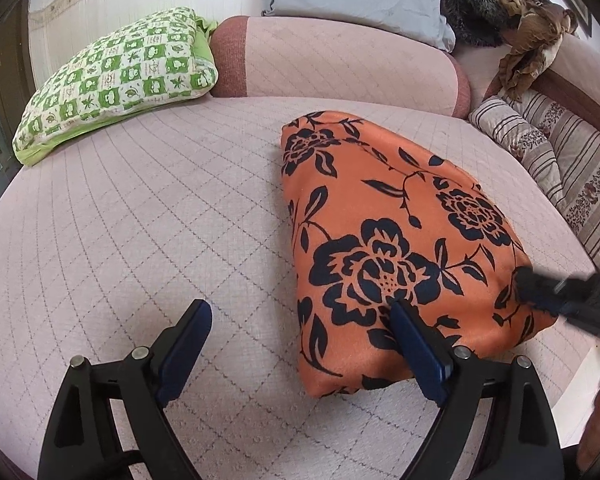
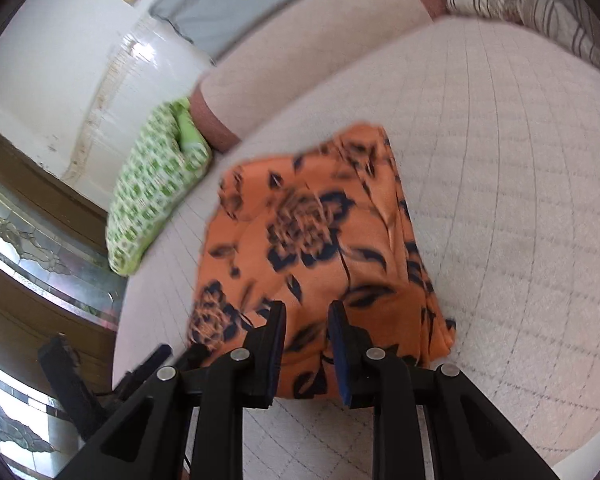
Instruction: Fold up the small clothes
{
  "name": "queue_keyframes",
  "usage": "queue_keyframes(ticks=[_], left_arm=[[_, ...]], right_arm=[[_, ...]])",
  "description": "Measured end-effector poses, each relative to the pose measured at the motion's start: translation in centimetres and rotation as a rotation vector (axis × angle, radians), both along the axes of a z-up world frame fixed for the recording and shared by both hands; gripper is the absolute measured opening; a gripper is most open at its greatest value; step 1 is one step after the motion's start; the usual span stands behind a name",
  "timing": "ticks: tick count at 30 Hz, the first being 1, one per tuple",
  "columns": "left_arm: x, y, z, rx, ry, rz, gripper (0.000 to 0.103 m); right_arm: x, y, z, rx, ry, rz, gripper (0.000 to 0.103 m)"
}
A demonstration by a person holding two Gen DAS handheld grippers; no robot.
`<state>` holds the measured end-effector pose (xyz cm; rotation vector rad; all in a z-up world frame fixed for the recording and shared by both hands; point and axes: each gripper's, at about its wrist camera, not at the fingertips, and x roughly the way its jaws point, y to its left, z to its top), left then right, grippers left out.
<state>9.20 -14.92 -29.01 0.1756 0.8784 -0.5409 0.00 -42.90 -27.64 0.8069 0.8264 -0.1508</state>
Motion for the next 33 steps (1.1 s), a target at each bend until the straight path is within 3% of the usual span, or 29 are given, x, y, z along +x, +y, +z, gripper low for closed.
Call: queue_keyframes(ticks=[1,3,18,33], left_arm=[[0.1,0.0,-0.2,0.004,0.01,0.0,0.091],[0.3,0.0,-0.4,0.006,0.022,0.005,0.091],[1.9,0.8,0.8,0.003,-0.012,0.029,0.091],[6.9,1.7,0.3,0.006,0.015,0.094,0.091]], right_arm=[[0.6,0.1,-1.2,0.013,0.069,0.017,0.025],[1.0,0.2,-2.2,0.024,0.107,0.018,0.025],[2.4,0.2,0.9,0.002,-0.017,-0.001,0.025],[10.6,2.2,1.0,-0.045,-0.032,0.057,0.025]])
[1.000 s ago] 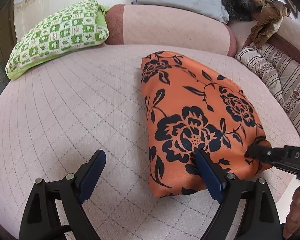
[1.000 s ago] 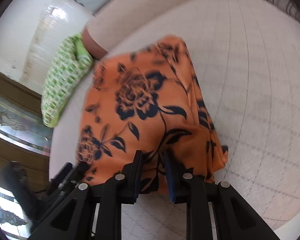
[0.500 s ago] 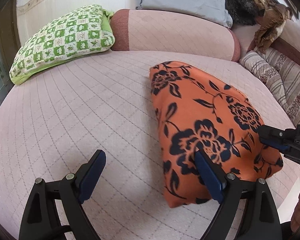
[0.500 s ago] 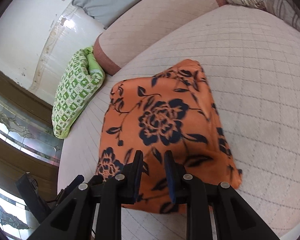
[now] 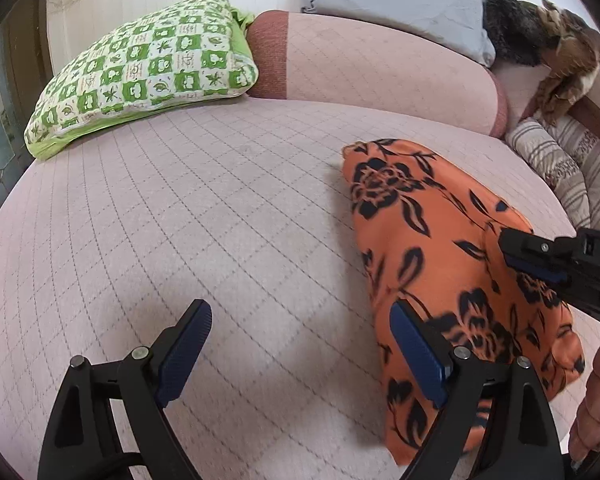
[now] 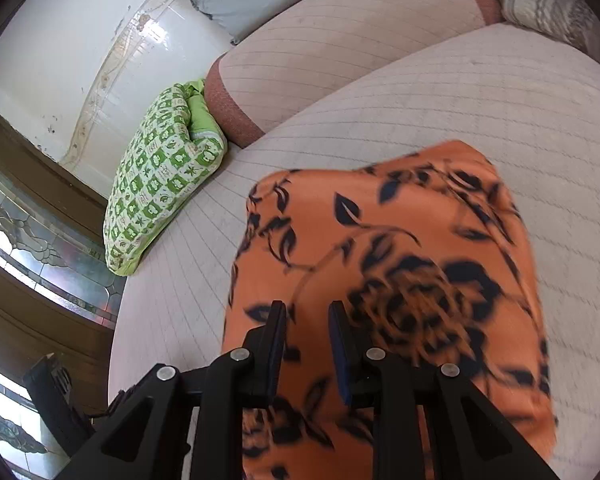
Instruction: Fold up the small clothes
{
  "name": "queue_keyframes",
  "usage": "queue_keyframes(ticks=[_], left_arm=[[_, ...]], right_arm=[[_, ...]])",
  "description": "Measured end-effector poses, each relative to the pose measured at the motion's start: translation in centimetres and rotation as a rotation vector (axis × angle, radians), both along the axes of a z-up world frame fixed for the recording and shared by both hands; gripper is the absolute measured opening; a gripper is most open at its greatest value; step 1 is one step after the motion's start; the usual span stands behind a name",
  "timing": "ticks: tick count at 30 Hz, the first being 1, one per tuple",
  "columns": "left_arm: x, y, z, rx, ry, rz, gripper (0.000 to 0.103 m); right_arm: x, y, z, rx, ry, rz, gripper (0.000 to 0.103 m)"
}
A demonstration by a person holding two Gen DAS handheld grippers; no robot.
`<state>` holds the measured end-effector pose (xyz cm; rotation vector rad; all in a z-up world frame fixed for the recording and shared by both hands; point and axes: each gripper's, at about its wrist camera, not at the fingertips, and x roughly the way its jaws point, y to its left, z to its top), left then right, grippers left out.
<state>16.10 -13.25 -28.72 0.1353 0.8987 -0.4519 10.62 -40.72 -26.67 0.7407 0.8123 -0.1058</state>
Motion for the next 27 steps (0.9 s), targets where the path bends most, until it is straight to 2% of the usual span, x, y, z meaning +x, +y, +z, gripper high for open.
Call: queue_keyframes(ticks=[4,10,12,16,22,27], left_arm=[[0.7,0.1,-0.1,-0.002,0.01,0.008,0.091],[0.6,0.0,-0.2,0.044,-0.015,0.002,0.091],[0.5,0.0,-0.2,0.053,-0.019,0.003,0.091],[0.7,0.0,-0.5,0.073,-0.022,0.003,0.091],[1.2,0.2,-0.4,0.064,-0.01,0.015,0.091],[0.8,-0.4,-0.1,0.057,-0.017,0.004,0.091]], right_arm=[[2.7,0.0,-0.2,0.025,-0.005,0.017,0.025],[7.5,0.8,-1.1,0.045,-0.021,0.068,0.025],[9.0,1.0,-1.9,0.05,-0.006,0.07,0.026],[11.6,1.7,-3.9,0.011,0.102,0.099,0.027],[11.1,1.4,-3.2,0.019,0.088,0.103,0.027],[9.0,1.0,-0.7,-0.005,0.021,0.1,0.027]])
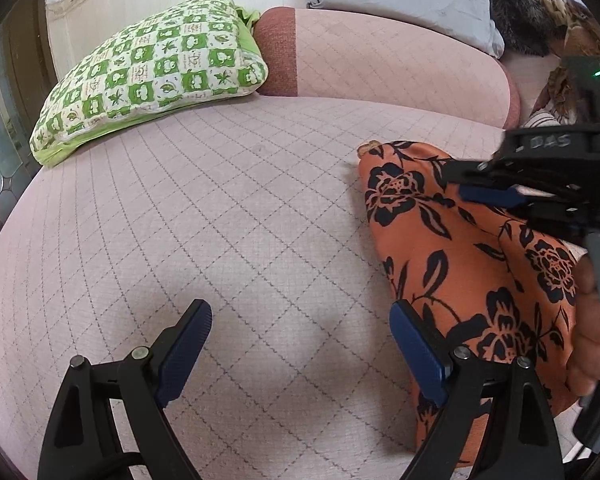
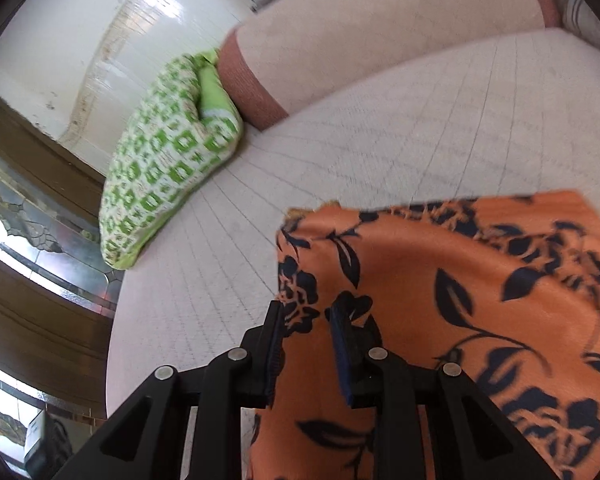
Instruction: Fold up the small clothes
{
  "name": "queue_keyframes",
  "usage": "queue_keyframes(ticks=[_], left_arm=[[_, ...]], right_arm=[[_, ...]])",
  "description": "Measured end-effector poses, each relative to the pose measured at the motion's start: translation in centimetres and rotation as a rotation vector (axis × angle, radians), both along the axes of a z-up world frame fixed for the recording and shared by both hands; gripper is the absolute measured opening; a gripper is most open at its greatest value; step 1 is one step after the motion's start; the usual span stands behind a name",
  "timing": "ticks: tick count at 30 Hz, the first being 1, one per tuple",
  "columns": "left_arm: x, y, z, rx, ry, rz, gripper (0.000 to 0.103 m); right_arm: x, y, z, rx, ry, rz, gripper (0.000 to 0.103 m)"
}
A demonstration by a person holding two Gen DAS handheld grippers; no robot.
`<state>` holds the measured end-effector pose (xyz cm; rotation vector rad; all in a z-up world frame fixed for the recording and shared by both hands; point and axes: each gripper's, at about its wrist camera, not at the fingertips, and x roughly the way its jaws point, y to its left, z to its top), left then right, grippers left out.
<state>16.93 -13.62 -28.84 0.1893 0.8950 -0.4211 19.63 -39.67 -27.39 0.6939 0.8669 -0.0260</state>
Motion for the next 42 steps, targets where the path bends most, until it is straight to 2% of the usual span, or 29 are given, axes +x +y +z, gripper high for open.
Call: queue_keyframes(ticks=[5,10,13,21,22,24,25,26,30,36,42], left_arm=[[-0.6,-0.8,0.1,0.003,-0.003,-0.022,0.091],[-0.8,-1.7,0.0,0.013,-0.008,-0.014,0.091],[-0.6,-2.1,0.0,0.017,-0.013,-0.005,0.091],[0.5,-2.3,-0.2,0.01,-0.007,0.013,0.091],[0.6,-2.4,-0.1,0.011,-0.009,0.013,0.091],[0.7,-2.4,-0.1,0.009,-0.011,0.016,0.091],[0.8,-2.4,-0.1,0.006,-0.009,0.018,0.091],[0.8,-2.4,-0.1,0.002,-0.007,0.02,0.091],[0.9,-2.3,0.2,-0.014,-0.008,0.024,0.091],[0.9,-2.5,0.6,-0.052,0.001,0.02,0.091],[0.8,-2.8,1.1,-0.088,0.007,0.008,0.091]], right_arm=[[-2.4,-1.3,1.4,-0.04,-0.032,-0.032,0.027],[-3.5,-3.1,-0.4,-0.007,0.045,-0.048,0.027],[-3.3,-3.5,-1.9,-0.01,0.101,-0.018,0.027],[-5.2,-5.0,0.0,-0.022,0.028,-0.022,0.027],[-5.6,-5.4,0.2,-0.017,0.02,-0.029,0.029],[-6.5,-6.3,0.6,-0.009,0.004,-0.049,0.042],[-7.2,-6.9,0.7,-0.001,-0.009,-0.066,0.068],[-7.7,-7.3,1.0,0.003,-0.021,-0.082,0.077],[-9.6,-9.0,1.8,0.025,-0.056,-0.112,0.077],[-13.2,-11.6,1.3,0.077,-0.034,-0.179,0.077],[-15.7,-13.6,-0.3,0.122,0.018,-0.183,0.077]])
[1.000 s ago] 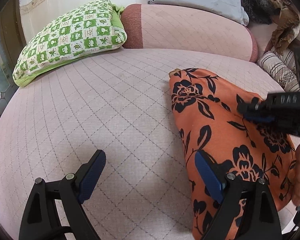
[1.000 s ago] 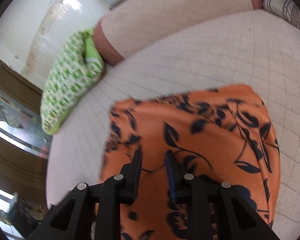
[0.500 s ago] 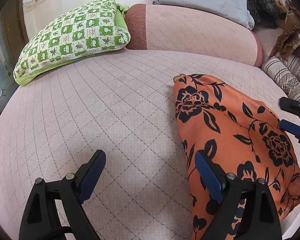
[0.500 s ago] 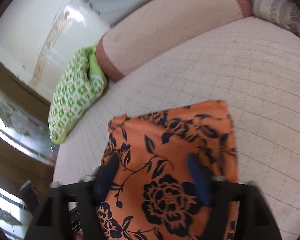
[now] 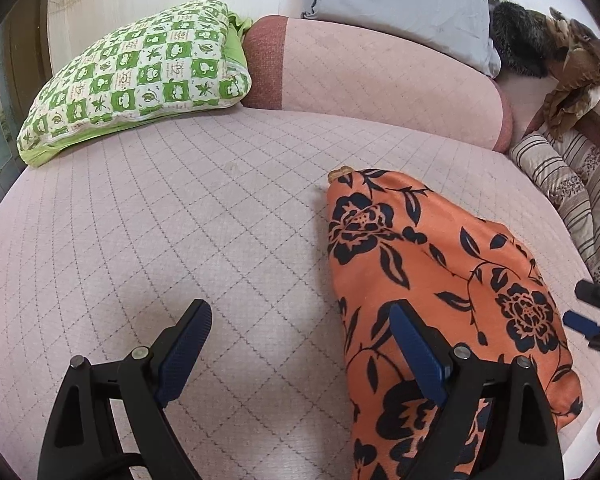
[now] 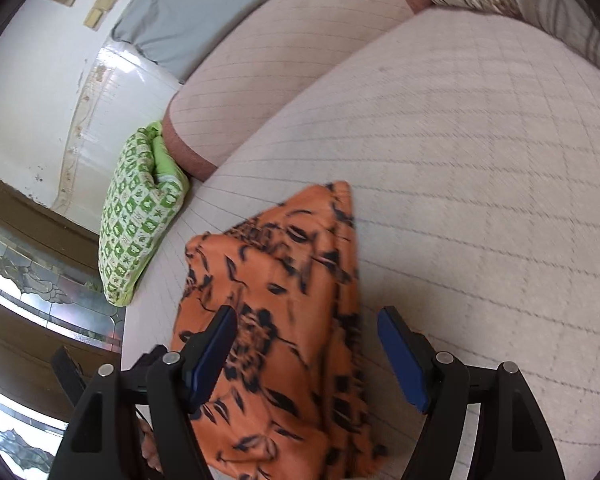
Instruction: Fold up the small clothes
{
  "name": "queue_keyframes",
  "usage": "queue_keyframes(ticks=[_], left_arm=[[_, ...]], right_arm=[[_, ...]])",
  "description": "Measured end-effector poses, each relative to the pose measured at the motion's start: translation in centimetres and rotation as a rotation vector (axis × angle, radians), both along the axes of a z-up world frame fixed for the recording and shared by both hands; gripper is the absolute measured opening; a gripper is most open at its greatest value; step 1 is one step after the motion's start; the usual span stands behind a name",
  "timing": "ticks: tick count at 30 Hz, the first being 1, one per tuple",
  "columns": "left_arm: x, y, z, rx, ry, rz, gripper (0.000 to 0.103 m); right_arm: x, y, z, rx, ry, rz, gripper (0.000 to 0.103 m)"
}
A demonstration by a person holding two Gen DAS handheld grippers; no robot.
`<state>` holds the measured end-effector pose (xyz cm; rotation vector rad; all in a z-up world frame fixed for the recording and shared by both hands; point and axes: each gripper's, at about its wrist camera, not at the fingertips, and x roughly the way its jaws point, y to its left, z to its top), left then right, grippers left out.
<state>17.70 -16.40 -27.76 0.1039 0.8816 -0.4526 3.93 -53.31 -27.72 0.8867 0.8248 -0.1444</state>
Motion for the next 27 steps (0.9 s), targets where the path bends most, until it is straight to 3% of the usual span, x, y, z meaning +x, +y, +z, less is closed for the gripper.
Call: queue_keyframes(ticks=[10,15,19,27], left_arm=[[-0.3,-0.9,0.2,-0.017,0.002,-0.044,0.091],[-0.1,-1.3,0.1,-0.055,0.044,-0.107,0.091],[0.6,-2.0,-0.9,-0.109,0.173,-0.213,0.091],[1.8,-3.4,-3.7,-0.172,0.373,-0.294,0.091]], right_arm=[[1.2,0.6,-1.6,0.033,0.037,0.089,0.077],[1.6,0.5,-2.2,0.043,0.055,0.107,0.077],[1.9,0.2,-3.0,0.08,0.065,0.118,0.077],[3.0,-0.1,-6.2,0.243,0.068,0.156,0.077]])
